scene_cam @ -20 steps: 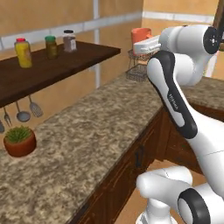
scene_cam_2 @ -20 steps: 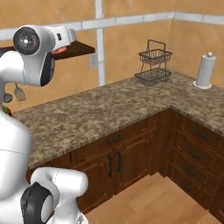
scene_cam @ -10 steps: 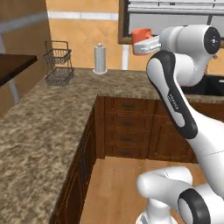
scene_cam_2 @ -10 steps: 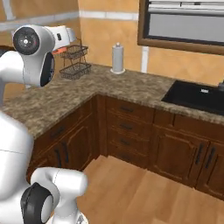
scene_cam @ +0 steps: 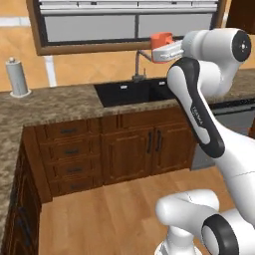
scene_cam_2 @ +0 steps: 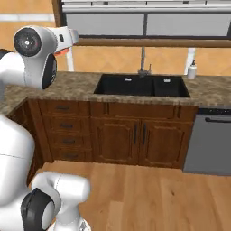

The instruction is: Gather all objects into one cabinet and sort the glasses and bowls to opposite sides.

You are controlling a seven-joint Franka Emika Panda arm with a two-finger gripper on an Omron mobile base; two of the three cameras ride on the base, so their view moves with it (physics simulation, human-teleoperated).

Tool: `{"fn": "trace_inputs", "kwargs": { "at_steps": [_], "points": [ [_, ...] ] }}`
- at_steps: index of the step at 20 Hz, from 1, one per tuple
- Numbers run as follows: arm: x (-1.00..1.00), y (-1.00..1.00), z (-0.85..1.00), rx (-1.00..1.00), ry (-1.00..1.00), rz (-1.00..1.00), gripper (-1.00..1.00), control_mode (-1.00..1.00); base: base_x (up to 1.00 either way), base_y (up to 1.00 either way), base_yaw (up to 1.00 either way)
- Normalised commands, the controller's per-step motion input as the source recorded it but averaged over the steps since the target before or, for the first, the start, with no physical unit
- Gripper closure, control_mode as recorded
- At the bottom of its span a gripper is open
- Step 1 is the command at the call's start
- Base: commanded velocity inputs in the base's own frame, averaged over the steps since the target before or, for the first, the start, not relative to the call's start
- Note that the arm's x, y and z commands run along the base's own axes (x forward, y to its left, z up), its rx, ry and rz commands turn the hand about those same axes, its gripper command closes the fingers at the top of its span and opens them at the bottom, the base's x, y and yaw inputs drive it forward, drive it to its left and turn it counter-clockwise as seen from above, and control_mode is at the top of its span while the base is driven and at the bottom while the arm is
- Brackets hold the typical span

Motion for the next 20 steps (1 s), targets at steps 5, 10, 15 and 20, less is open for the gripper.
{"fn": "trace_inputs", "kwargs": {
  "at_steps": [5, 10, 15, 20],
  "points": [
    [0.0, 0.0, 0.0, 0.0, 0.0, 0.0, 1.0, 1.0, -0.24, -0.61, -0.64],
    [0.0, 0.0, 0.0, 0.0, 0.0, 0.0, 1.0, 1.0, -0.01, -0.84, -0.5],
    [0.0, 0.0, 0.0, 0.0, 0.0, 0.0, 1.0, 1.0, -0.04, -0.96, -0.51],
    [0.0, 0.0, 0.0, 0.0, 0.0, 0.0, 1.0, 1.0, 0.05, -0.96, -0.5]
  ]
}}
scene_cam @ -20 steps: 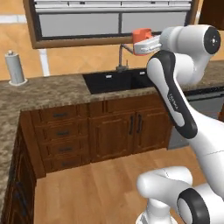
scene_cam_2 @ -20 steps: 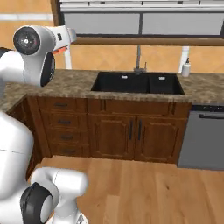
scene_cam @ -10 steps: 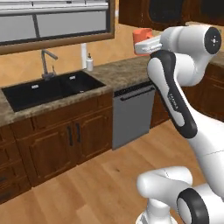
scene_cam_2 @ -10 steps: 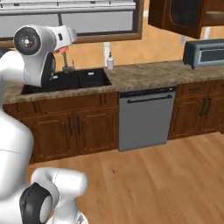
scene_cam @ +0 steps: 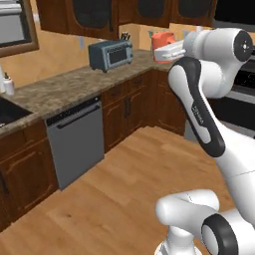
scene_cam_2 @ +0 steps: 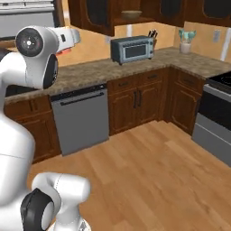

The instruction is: Gather all objects into one cabinet and sort the glasses and bowls to opposite sides.

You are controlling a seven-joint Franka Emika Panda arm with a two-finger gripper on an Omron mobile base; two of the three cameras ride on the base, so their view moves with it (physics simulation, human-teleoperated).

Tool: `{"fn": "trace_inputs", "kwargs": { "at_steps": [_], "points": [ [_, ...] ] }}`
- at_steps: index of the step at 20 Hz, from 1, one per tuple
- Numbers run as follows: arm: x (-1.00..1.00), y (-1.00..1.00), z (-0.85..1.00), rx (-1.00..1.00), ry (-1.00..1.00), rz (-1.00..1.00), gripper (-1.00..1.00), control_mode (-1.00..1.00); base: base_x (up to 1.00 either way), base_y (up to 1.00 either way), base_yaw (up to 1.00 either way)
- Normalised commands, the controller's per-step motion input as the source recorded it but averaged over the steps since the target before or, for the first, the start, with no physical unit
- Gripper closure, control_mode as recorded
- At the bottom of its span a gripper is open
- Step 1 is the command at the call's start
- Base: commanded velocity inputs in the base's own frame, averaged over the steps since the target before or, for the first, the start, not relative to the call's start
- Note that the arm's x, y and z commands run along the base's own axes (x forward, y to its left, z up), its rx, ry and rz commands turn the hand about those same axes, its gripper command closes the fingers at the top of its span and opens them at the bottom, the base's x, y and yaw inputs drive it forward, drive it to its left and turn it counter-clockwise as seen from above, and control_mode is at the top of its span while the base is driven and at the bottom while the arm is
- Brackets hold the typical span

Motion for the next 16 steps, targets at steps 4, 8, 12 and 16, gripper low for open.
{"fn": "trace_inputs", "kwargs": {
  "at_steps": [4, 8, 12, 16],
  "points": [
    [0.0, 0.0, 0.0, 0.0, 0.0, 0.0, 1.0, 1.0, 0.59, -0.84, -0.36],
    [0.0, 0.0, 0.0, 0.0, 0.0, 0.0, 1.0, 1.0, 1.0, -0.49, -0.17],
    [0.0, 0.0, 0.0, 0.0, 0.0, 0.0, 1.0, 1.0, 1.0, -0.13, -0.14],
    [0.0, 0.0, 0.0, 0.0, 0.0, 0.0, 1.0, 1.0, 1.0, 0.0, -0.09]
  ]
}}
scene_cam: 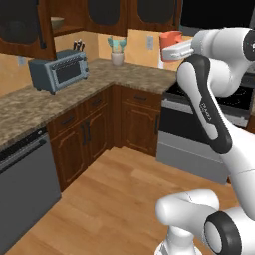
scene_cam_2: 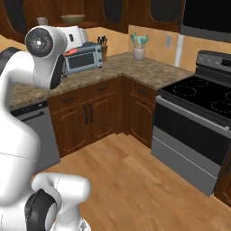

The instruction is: Gather all objects into one cabinet and sort the glasses and bowls to opposite sides.

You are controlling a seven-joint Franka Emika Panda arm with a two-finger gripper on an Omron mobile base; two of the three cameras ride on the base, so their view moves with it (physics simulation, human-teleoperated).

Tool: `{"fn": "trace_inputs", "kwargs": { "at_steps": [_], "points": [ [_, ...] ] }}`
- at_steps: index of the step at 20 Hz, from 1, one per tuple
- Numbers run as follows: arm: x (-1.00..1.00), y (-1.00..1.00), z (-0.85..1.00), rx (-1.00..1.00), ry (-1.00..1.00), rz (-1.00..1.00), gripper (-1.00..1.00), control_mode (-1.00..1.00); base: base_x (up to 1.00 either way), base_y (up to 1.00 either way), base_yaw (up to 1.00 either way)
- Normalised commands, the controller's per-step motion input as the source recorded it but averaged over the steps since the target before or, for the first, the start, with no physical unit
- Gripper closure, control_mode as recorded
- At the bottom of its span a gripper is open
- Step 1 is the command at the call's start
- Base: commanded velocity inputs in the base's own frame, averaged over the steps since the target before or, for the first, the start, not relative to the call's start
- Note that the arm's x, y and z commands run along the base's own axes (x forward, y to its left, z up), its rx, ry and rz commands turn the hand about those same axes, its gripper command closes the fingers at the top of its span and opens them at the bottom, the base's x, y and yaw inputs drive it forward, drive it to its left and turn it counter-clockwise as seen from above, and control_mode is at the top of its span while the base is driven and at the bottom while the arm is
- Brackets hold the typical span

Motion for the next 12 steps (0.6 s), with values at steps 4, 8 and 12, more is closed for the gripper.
{"fn": "trace_inputs", "kwargs": {
  "at_steps": [4, 8, 12],
  "points": [
    [0.0, 0.0, 0.0, 0.0, 0.0, 0.0, 1.0, 1.0, 1.0, 0.0, 0.07],
    [0.0, 0.0, 0.0, 0.0, 0.0, 0.0, 1.0, 1.0, 1.0, -0.05, 0.23],
    [0.0, 0.0, 0.0, 0.0, 0.0, 0.0, 1.0, 1.0, 1.0, -0.32, 0.26]
  ]
}}
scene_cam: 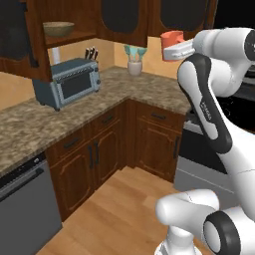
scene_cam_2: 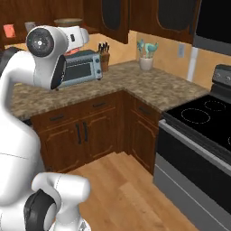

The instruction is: Gather all objects into one cabinet and sort the glasses and bowls to opposite sides.

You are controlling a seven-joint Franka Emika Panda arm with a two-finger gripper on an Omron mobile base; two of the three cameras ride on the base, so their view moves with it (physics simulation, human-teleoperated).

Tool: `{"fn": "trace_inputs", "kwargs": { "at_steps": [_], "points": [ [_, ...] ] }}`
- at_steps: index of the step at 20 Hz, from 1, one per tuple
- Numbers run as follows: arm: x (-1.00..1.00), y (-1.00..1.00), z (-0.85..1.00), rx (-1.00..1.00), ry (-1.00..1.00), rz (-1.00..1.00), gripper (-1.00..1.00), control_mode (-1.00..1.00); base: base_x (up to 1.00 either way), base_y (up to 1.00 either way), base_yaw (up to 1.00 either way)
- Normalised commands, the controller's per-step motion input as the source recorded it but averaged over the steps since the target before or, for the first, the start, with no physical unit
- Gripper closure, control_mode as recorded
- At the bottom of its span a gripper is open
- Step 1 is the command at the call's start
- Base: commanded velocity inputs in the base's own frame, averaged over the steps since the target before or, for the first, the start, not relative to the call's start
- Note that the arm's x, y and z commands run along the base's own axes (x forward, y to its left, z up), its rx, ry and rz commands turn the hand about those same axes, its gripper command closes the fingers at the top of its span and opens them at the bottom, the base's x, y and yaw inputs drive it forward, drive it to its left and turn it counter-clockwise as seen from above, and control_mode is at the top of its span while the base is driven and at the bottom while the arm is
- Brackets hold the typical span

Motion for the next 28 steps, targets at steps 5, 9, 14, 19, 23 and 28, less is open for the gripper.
{"fn": "trace_inputs", "kwargs": {
  "at_steps": [5, 9, 14, 19, 23, 28],
  "points": [
    [0.0, 0.0, 0.0, 0.0, 0.0, 0.0, 1.0, 1.0, 1.0, -0.48, 0.33],
    [0.0, 0.0, 0.0, 0.0, 0.0, 0.0, 1.0, 1.0, 0.87, -0.25, 0.34],
    [0.0, 0.0, 0.0, 0.0, 0.0, 0.0, 1.0, 1.0, 0.68, 0.18, 0.03],
    [0.0, 0.0, 0.0, 0.0, 0.0, 0.0, 1.0, 1.0, 0.58, 0.82, 0.0],
    [0.0, 0.0, 0.0, 0.0, 0.0, 0.0, 1.0, 1.0, 0.9, 0.86, 0.0],
    [0.0, 0.0, 0.0, 0.0, 0.0, 0.0, 1.0, 1.0, 0.64, 0.14, 0.41]
  ]
}}
